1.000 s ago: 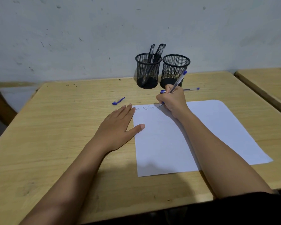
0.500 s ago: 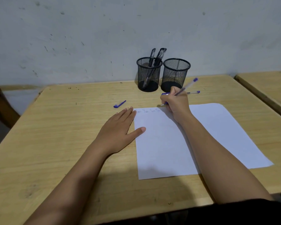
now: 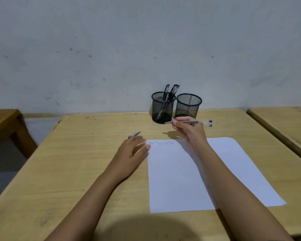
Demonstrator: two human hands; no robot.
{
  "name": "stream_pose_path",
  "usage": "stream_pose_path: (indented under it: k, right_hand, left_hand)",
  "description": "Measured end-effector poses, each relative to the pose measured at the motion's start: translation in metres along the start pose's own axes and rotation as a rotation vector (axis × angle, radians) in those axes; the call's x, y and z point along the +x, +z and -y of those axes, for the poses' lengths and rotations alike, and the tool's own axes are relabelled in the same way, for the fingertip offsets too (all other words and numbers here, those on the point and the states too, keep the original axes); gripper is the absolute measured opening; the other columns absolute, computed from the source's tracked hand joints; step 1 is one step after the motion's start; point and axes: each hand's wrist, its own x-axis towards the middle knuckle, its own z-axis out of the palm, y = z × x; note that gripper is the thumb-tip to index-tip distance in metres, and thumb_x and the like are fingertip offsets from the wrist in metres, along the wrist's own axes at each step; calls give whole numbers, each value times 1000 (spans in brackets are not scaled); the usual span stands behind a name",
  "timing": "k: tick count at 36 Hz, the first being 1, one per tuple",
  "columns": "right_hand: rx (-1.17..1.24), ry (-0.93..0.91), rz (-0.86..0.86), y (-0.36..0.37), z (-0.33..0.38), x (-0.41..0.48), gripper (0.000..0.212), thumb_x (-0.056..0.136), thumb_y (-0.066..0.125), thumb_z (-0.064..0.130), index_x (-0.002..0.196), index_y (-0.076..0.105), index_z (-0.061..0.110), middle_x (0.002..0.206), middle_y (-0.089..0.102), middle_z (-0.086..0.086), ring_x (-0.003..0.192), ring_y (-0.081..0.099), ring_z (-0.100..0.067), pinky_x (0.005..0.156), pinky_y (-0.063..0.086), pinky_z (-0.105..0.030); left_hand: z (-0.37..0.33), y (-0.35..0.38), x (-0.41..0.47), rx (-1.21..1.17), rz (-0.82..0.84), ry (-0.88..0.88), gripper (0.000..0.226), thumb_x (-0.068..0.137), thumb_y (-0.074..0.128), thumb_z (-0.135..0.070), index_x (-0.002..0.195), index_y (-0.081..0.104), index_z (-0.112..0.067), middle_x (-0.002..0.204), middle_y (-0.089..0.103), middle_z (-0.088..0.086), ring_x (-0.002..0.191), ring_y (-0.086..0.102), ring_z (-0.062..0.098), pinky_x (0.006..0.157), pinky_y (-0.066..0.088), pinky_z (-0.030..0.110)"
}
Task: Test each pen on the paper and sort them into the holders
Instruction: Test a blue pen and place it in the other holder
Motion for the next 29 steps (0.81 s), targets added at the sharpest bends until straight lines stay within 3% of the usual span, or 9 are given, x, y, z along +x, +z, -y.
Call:
stream_pose_path:
  k: [3,6,8,13,18,24,27,29]
  right_hand:
    - [-21,-3,20,2,13,-1,11,76,68,-8,86,62,-8,65,71,-6,60,68,-11,58,53,-15]
    - [-48,7,34,3,19,-5,9,75,68,-8,83,63,-6,63,70,-5,59,67,-11,57,53,-15]
    - [-65,15,43,5,20,-7,8,75,68,-8,78,63,-3,63,70,-5,58,67,-11,58,53,-15]
    - [-103,40,69,8,20,-14,9,74,68,-8,75,64,0,63,69,-7,60,67,-14,61,55,-17]
    - [-119,55,83,12,19,-21,8,73,68,-9,77,65,-3,66,68,-11,60,65,-15,61,54,-16]
    - [-146,10,103,20,24,-27,7,74,69,-7,78,65,-4,64,67,-9,61,66,-14,64,55,-17]
    - [-127,-3,108,21,28,-30,8,75,70,-6,80,64,-4,67,67,-10,64,67,-14,67,55,-18]
    - [-107,-4,120,21,31,-32,8,75,69,-6,81,64,-4,67,68,-9,64,67,-14,67,55,-17]
  left_hand:
    - [4,-9,13,54,-145,-21,26,92,55,-27,114,61,-14,114,55,-9,113,48,10,92,36,21]
    - [20,-13,30,179,-131,-138,36,92,54,-26,121,57,-4,122,54,4,118,46,20,92,33,23]
    - [29,-13,40,243,-107,-197,36,92,52,-28,113,58,1,119,54,11,113,46,26,89,37,29]
    - [26,-9,49,260,-135,-151,22,91,54,-19,101,67,-3,101,52,5,102,48,22,82,35,22]
    - [11,-8,45,72,-158,-112,9,84,63,-10,90,70,-9,85,63,-2,86,60,18,71,42,21]
    - [-21,-8,36,-324,-180,-88,15,81,67,-3,80,70,-18,87,69,1,79,62,12,73,51,22]
    - [-32,-13,38,-327,-159,-11,16,81,69,-6,80,69,-22,86,69,-5,72,60,1,68,46,11]
    - [-38,-15,38,-327,-140,19,15,81,69,-7,81,69,-23,85,69,-5,72,60,1,68,46,9]
